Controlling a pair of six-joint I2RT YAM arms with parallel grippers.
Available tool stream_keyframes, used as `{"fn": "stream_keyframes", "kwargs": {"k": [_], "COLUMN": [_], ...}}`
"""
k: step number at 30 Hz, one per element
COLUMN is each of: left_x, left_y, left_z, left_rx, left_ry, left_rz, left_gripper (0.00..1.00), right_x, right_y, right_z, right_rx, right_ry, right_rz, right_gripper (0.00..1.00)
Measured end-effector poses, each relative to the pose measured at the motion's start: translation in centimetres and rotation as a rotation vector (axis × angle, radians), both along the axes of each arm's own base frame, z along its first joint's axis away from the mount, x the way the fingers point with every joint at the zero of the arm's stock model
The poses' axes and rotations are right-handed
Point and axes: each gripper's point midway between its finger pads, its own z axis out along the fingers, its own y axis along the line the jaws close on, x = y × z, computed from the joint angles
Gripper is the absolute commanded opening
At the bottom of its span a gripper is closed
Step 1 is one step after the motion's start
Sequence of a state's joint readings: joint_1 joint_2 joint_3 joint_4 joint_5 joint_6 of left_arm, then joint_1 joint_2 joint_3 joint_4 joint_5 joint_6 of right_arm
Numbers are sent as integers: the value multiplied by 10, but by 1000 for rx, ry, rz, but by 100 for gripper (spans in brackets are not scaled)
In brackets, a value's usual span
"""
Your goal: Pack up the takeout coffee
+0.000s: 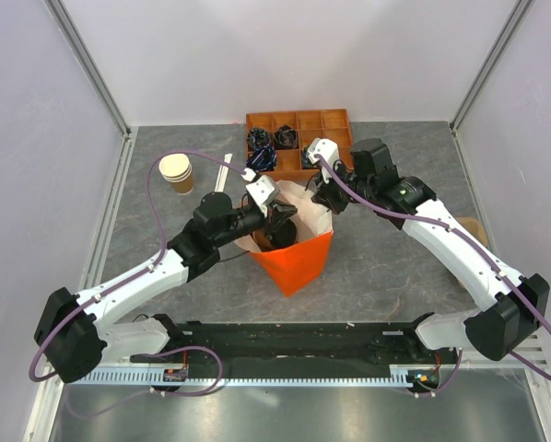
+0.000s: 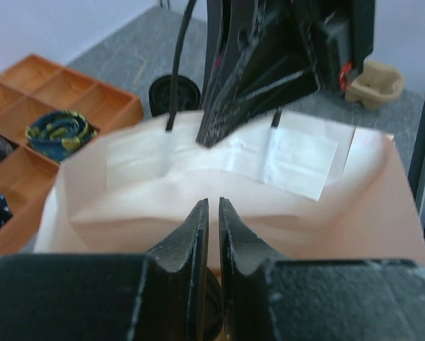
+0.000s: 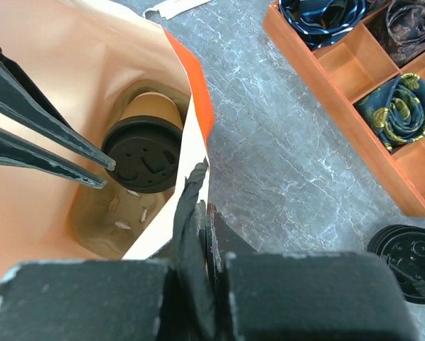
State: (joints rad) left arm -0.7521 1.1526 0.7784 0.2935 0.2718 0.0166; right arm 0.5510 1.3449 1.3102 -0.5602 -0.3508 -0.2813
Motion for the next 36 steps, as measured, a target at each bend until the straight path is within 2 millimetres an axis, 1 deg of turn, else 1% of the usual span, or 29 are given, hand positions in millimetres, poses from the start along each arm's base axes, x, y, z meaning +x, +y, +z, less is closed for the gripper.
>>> {"fn": "stream_keyframes", "kwargs": {"k": [8, 11, 15, 18, 20, 23, 26, 30, 33, 36], "left_x": [6, 9, 19, 31, 40, 49, 54, 56, 58, 63], "left_y": [-5, -7, -10, -12, -14, -17, -19, -19, -18, -17], "left_z": [37, 44, 45, 37, 28, 25, 36, 60, 71, 79], "left_rx": [-118, -145, -164, -167, -163, -170, -198, -251, -274, -293], "left_ry": [-97, -124, -138, -129, -118, -115, -132, -179, -198, -213], "left_rz": [4, 11, 41, 79, 107, 132, 144, 152, 163, 185], "left_gripper": [17, 19, 21, 23, 23, 23, 23, 23, 23, 27], "right_x": [4, 4, 3, 4, 4, 4, 4, 5, 5, 5], "right_y": [-2, -3, -3, -2, -2, -2, -2, -2, -2, -2], "right_z": [-1, -1, -1, -1, 0, -1, -1, 0, 0, 0], "right_rx": [-12, -13, -15, -15, -15, -19, -20, -23, -24, -24], "right_ry": [8, 10, 12, 13, 14, 19, 18, 19, 19, 18], "right_rz": [-18, -17, -16, -16, -16, -15, -15, -14, -13, -12], "right_gripper": [0, 0, 0, 0, 0, 0, 0, 0, 0, 0]}}
